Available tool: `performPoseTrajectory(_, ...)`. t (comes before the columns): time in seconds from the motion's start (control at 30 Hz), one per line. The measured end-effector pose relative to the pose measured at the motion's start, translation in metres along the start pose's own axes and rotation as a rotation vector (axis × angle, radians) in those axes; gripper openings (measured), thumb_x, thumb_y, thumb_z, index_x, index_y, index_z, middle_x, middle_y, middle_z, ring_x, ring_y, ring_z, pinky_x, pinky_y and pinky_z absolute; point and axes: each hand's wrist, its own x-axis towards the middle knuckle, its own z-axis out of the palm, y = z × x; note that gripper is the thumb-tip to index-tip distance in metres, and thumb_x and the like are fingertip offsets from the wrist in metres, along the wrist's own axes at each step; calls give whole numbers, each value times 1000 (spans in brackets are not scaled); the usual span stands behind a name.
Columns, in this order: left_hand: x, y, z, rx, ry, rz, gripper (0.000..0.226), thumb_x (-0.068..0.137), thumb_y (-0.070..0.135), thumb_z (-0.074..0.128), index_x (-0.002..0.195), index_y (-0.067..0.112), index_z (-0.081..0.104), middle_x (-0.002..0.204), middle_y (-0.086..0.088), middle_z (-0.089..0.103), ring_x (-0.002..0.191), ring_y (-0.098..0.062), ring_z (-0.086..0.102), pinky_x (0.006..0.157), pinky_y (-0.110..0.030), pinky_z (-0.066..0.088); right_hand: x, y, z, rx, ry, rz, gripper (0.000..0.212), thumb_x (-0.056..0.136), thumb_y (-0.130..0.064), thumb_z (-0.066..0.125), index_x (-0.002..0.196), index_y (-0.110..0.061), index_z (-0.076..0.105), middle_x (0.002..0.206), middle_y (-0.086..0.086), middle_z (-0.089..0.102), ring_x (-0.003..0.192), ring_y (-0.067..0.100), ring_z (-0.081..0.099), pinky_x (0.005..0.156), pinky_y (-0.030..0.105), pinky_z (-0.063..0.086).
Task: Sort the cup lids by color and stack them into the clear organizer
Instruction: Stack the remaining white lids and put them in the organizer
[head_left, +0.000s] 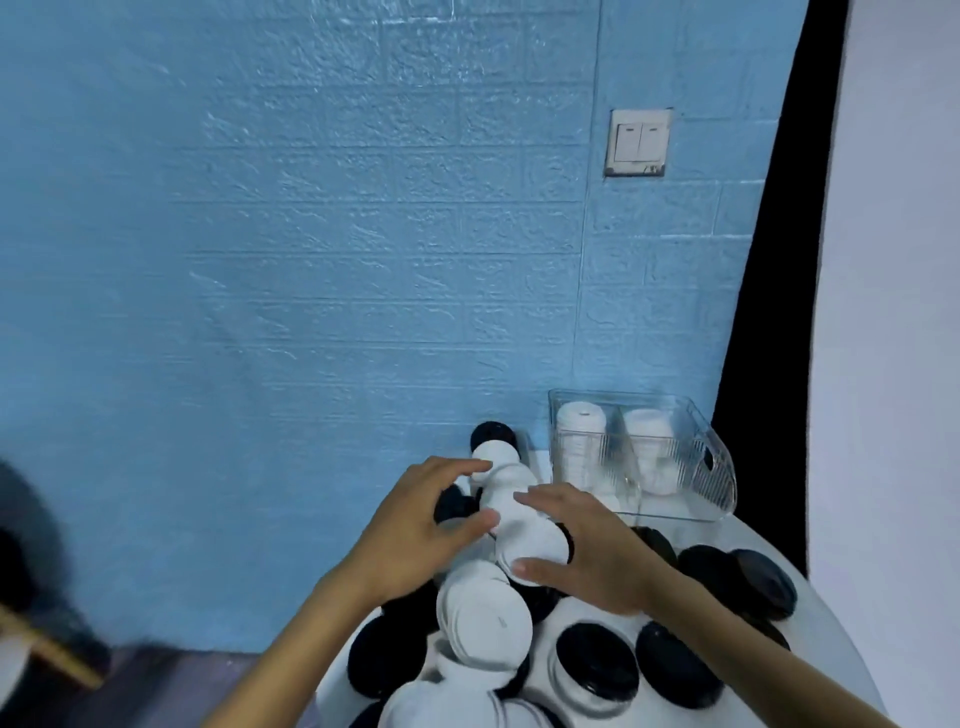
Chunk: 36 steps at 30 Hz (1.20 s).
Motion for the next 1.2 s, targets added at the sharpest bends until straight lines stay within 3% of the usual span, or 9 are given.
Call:
performPoseTrajectory(0.2, -63, 3, 10, -50, 44, -43, 46, 87, 57, 67, 131, 52, 54, 129, 31, 53, 127, 3, 45, 102, -12, 33, -3, 3, 13, -128, -181, 32, 81, 79, -41, 52, 154, -48, 23, 166, -13, 15, 155, 16, 7, 125, 43, 12)
performPoseTrajectory(0.3, -84, 1, 14, -75, 66, -98, 44, 87, 55, 68, 129, 53, 55, 128, 33, 53, 128, 4, 44, 101, -10, 32, 0, -2, 12, -208, -307, 61, 88, 81, -28, 62, 155, -48, 19, 168, -12, 11, 156, 18, 0, 125, 49, 7)
performPoseTrajectory(0.47, -100, 7, 16, -119, 76, -151, 43, 89, 42, 72, 129, 49, 57, 126, 30, 54, 125, 7, 43, 99, -2, 29, 9, -6, 15, -361, -342, 71, 84, 85, -37, 70, 155, -46, 25, 161, -8, 33, 148, 21, 23, 115, 44, 17)
performPoseTrajectory(0.63, -106, 7, 22, -137, 69, -157, 40, 90, 44, 71, 128, 48, 57, 127, 28, 55, 126, 4, 45, 106, -18, 37, 7, 1, 19, -294, -205, 73, 51, 99, -38, 57, 148, -42, 43, 145, -10, 55, 137, 18, 42, 109, 38, 24)
performPoseTrajectory(0.77, -104, 8, 27, -153, 86, -166, 42, 90, 45, 71, 129, 51, 55, 127, 31, 53, 127, 3, 46, 109, -29, 40, -9, 1, 18, -76, 21, 79, 36, 102, -25, 54, 138, -29, 58, 131, -10, 67, 120, 15, 60, 101, 31, 44)
performPoseTrajectory(0.87, -97, 18, 26, -189, 123, -136, 61, 87, 45, 73, 138, 56, 42, 134, 35, 46, 132, 4, 43, 110, -27, 39, -24, -17, 12, 232, 235, 110, 32, 102, -25, 57, 134, -27, 59, 119, -12, 71, 109, 8, 66, 95, 30, 51)
performPoseTrajectory(1.0, -81, 39, 33, -220, 147, -36, 96, 79, 39, 84, 151, 52, 22, 158, 26, 24, 147, 3, 25, 116, -21, 29, -42, -63, 7, 787, 203, 105, 33, 99, -19, 60, 131, -19, 57, 107, 1, 76, 99, 14, 72, 84, 30, 59)
performPoseTrajectory(1.1, -75, 43, 42, -174, 195, 7, 97, 74, 37, 88, 153, 39, 31, 155, 17, 35, 145, -4, 34, 117, -28, 35, -47, -87, 9, 1073, 155, 185, 25, 102, -10, 56, 127, -12, 59, 96, 10, 73, 83, 17, 71, 68, 28, 58)
performPoseTrajectory(1.2, -80, 42, 43, -191, 213, -36, 98, 67, 43, 91, 149, 39, 38, 144, 18, 48, 135, -2, 45, 110, -25, 41, -48, -91, 17, 1235, 169, 323, 24, 103, -7, 52, 125, -9, 62, 99, 12, 73, 85, 21, 72, 62, 26, 56)
